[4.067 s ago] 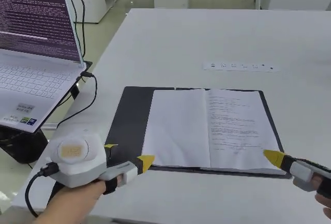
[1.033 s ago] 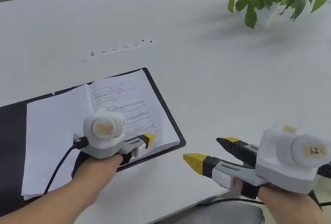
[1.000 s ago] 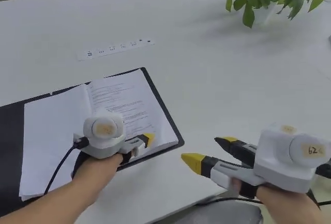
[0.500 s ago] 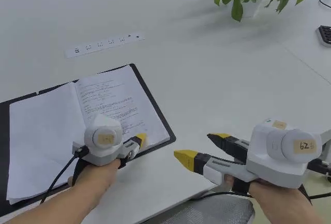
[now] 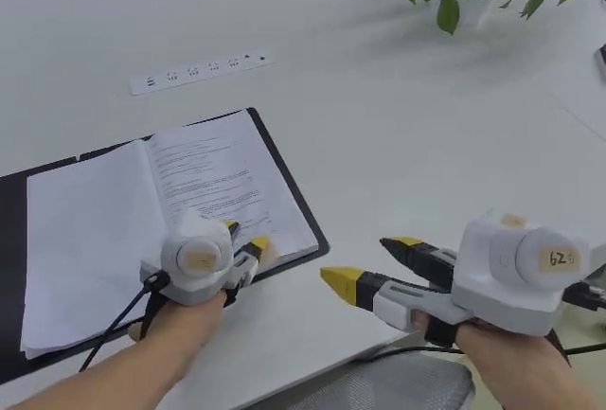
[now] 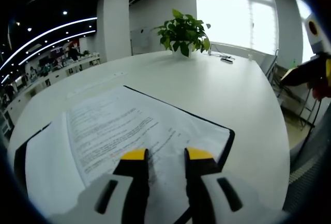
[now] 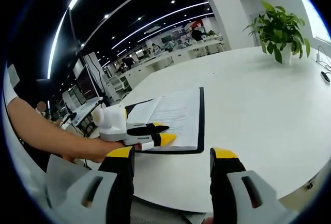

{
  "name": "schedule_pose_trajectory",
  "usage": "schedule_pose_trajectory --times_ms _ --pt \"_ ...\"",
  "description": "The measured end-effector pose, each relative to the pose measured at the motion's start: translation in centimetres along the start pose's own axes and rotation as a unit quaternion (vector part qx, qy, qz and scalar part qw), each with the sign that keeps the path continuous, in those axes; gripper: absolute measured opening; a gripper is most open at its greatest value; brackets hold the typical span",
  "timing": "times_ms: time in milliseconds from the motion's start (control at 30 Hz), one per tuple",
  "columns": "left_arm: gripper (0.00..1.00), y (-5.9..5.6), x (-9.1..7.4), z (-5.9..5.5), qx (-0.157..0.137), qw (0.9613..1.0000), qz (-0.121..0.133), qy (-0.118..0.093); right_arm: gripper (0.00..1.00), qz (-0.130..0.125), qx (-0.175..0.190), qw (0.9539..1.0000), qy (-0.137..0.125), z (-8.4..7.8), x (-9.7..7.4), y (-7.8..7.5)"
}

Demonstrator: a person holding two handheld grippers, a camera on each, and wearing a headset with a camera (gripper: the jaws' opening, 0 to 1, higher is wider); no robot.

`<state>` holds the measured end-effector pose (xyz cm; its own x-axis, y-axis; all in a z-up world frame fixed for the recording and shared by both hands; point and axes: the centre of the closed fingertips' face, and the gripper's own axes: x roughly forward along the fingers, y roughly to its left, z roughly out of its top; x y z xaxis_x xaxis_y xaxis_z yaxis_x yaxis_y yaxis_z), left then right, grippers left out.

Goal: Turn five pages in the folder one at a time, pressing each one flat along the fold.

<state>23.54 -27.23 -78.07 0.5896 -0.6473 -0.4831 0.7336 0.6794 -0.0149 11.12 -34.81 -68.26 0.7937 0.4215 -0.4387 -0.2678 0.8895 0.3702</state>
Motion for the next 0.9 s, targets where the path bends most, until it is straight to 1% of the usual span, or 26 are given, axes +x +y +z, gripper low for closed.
schedule_pose_trajectory --times_ms 33,100,167,267,533,567,633,667,700,733,767,833,867,900 --pt "0.25 0.0 0.0 0.0 0.001 1.0000 0.000 0.000 0.57 0.001 -0.001 1.0000 0.001 0.0 0.1 0.0" --pt "0.21 0.5 0.1 0.1 -0.007 0.9999 0.007 -0.005 0.57 0.005 -0.006 1.0000 0.006 0.0 0.4 0.1" --pt "0.21 0.3 0.1 0.0 -0.004 1.0000 0.005 -0.005 0.57 0.008 -0.008 0.9999 0.007 0.1 0.8 0.1" --pt "0.20 0.3 0.2 0.0 -0.012 0.9999 0.007 -0.008 0.57 0.013 -0.010 0.9998 0.012 0.1 1.4 0.2" --pt "0.17 0.5 0.3 0.1 -0.039 0.9989 0.017 -0.021 0.56 0.034 -0.019 0.9988 0.029 0.3 3.6 0.3" --pt "0.17 0.5 0.3 0.1 -0.039 0.9988 0.018 -0.022 0.56 0.036 -0.020 0.9986 0.032 0.2 4.0 0.3" --pt "0.16 0.5 0.3 0.1 -0.051 0.9982 0.021 -0.024 0.55 0.041 -0.022 0.9983 0.036 0.2 4.5 0.3" --pt "0.16 0.5 0.3 0.2 -0.047 0.9983 0.022 -0.025 0.55 0.042 -0.022 0.9981 0.039 0.1 4.6 0.3" --pt "0.16 0.5 0.3 0.2 -0.057 0.9977 0.024 -0.027 0.55 0.045 -0.023 0.9980 0.040 0.0 4.8 0.3" --pt "0.16 0.5 0.3 0.2 -0.057 0.9977 0.024 -0.028 0.55 0.047 -0.022 0.9979 0.040 0.0 5.0 0.3" --pt "0.16 0.5 0.3 0.2 -0.056 0.9978 0.024 -0.029 0.55 0.050 -0.021 0.9975 0.045 -0.2 5.2 0.3" --pt "0.15 0.5 0.3 0.2 -0.066 0.9970 0.026 -0.029 0.55 0.052 -0.024 0.9972 0.049 -0.3 5.4 0.3" --pt "0.15 0.5 0.3 0.3 -0.062 0.9973 0.026 -0.029 0.55 0.053 -0.025 0.9969 0.052 -0.4 5.5 0.3" --pt "0.15 0.5 0.3 0.2 -0.065 0.9972 0.026 -0.028 0.55 0.055 -0.025 0.9968 0.052 -0.4 5.6 0.2"
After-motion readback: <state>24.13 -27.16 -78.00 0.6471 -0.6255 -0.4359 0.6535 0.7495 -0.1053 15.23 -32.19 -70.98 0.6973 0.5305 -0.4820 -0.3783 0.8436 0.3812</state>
